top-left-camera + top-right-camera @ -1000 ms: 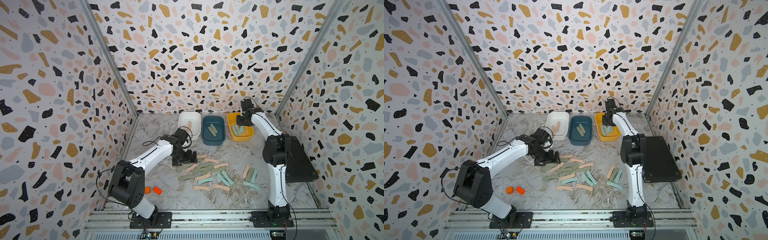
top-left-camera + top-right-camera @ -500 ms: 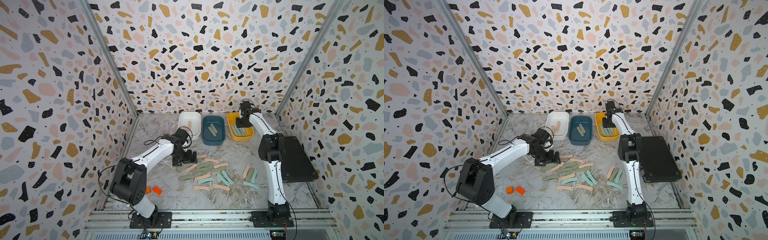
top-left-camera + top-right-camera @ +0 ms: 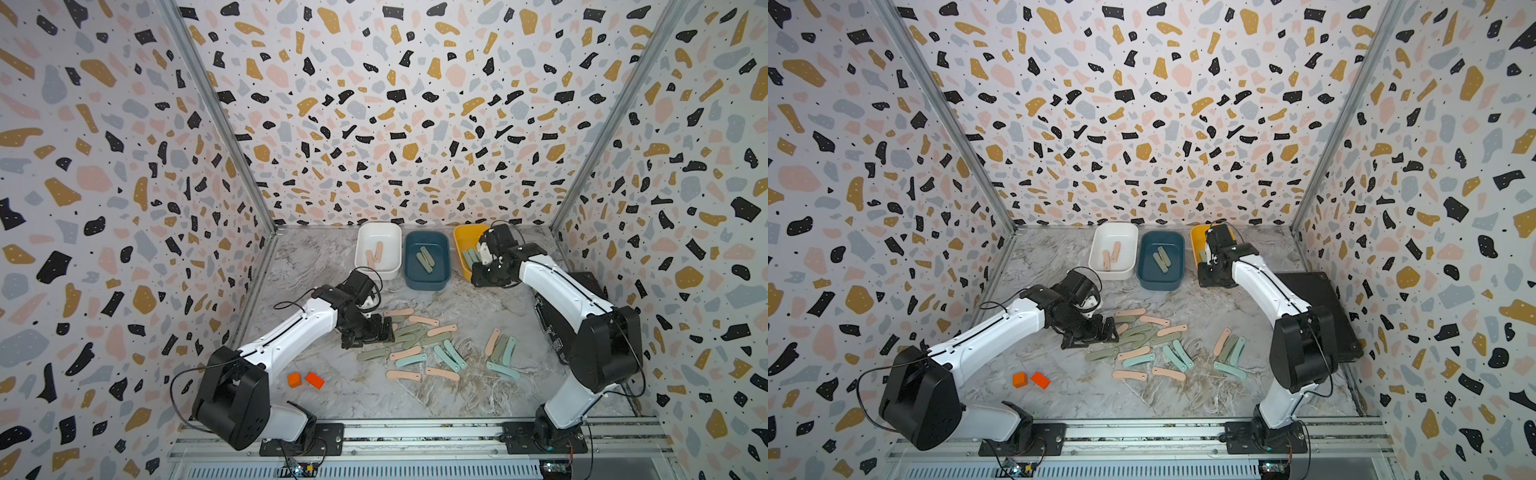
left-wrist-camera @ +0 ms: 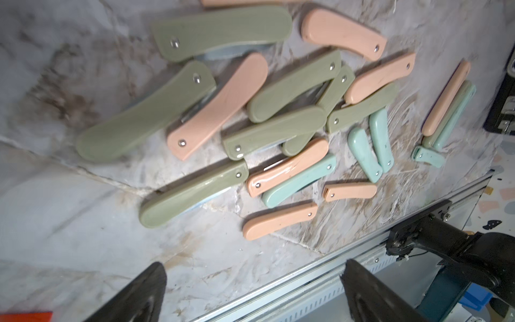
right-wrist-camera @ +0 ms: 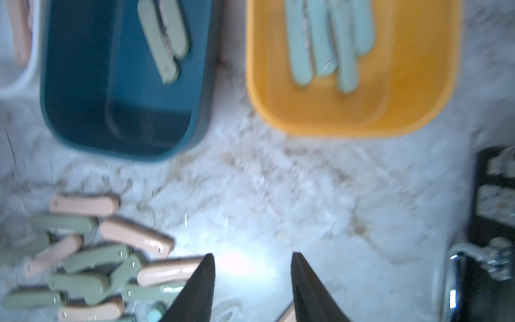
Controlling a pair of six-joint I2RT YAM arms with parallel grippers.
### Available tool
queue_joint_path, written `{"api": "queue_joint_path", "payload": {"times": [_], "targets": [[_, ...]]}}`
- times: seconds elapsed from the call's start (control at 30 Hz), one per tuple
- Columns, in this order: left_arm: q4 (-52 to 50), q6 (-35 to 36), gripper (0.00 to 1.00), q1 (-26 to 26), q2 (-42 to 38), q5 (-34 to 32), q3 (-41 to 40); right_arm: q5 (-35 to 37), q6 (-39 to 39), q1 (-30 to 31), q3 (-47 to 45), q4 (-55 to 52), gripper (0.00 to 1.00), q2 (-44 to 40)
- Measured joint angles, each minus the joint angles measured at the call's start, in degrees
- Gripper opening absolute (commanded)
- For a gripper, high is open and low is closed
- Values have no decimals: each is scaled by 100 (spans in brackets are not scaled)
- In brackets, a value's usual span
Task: Place the fruit knives into the storage box by color
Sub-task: Pick up the fruit knife from the center of the board.
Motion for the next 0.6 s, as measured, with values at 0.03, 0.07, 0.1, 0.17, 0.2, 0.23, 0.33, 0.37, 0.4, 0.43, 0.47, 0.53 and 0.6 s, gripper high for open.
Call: {"api": "queue_joint_path", "payload": {"times": [0.03,0.07,0.1,0.17,0.2,0.23,0.33,0.37,0.4,0.43,0.47,0.53,0.6], "targets": [[9,-31,99,-37,-26,17,-96,-11,39,216,-400,39,46,-153],[24,-57,99,-74,-42,28,-201,-46,96,446,-804,76,46,-289],[59,-96,99,-103,-61,35,-313,-61,155,706,-1211,138,46,-407],[125,-166,99,-140,-107,42,-501,-125,258,1075,-1757,256,46,-535],[168,-195,99,-151,-127,44,-581,-157,302,1207,-1928,308,46,-555],[205,-212,99,-157,-131,48,-640,-173,341,1327,-2039,345,46,-553],[289,-240,99,-162,-61,61,-675,-175,376,1502,-2085,546,45,-474],[337,-243,99,-162,-31,63,-675,-175,382,1521,-2085,643,45,-457],[369,-243,99,-162,-11,63,-675,-175,385,1534,-2085,710,45,-444],[391,-245,99,-162,-2,63,-675,-177,396,1552,-2085,778,45,-431],[407,-245,99,-162,-2,61,-675,-179,404,1582,-2085,837,45,-424],[435,-245,99,-162,-4,59,-675,-175,431,1617,-2085,933,45,-422],[450,-245,99,-162,-2,59,-675,-177,448,1690,-2085,1019,45,-396]]}}
